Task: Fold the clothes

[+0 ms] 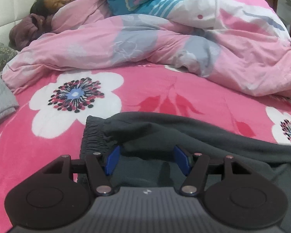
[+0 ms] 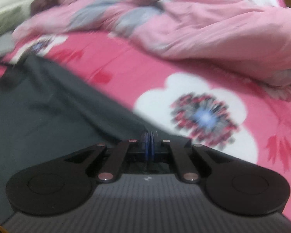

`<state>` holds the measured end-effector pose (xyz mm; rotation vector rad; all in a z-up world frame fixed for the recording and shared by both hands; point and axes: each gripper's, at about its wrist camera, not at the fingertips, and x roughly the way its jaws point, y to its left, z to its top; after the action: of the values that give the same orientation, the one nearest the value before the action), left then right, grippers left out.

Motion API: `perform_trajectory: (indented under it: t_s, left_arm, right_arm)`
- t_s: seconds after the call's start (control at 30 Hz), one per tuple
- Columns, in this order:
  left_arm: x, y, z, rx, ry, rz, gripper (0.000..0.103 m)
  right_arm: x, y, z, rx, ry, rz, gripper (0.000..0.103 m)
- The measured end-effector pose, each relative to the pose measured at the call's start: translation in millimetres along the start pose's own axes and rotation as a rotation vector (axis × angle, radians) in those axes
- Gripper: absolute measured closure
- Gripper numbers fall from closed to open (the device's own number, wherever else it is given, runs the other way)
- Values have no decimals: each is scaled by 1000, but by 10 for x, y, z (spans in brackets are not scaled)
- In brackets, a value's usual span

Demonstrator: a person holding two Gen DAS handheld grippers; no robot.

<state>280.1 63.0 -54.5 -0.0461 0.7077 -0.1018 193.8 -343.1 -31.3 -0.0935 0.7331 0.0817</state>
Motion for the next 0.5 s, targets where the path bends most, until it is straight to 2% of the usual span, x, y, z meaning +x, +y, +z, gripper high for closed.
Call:
perform_trajectory:
  t_s: [0.17,0.33,0.43,0.5]
  left_arm:
    - [105,109,-18,-32,-10,-2,40]
    - [124,181,-59,-48,-23,-11,40]
    - [85,240,-66,-65,-46,-21,40]
    - [57,297,-54,-89,-70,-28,40]
  right_arm:
    - [421,-405,347,137,21,-40,100]
    - [857,-829,348,373,45,-29,98]
    - [798,-1111,218,573,3,-10,96]
    - [655,-1274,84,691,-25,40,87]
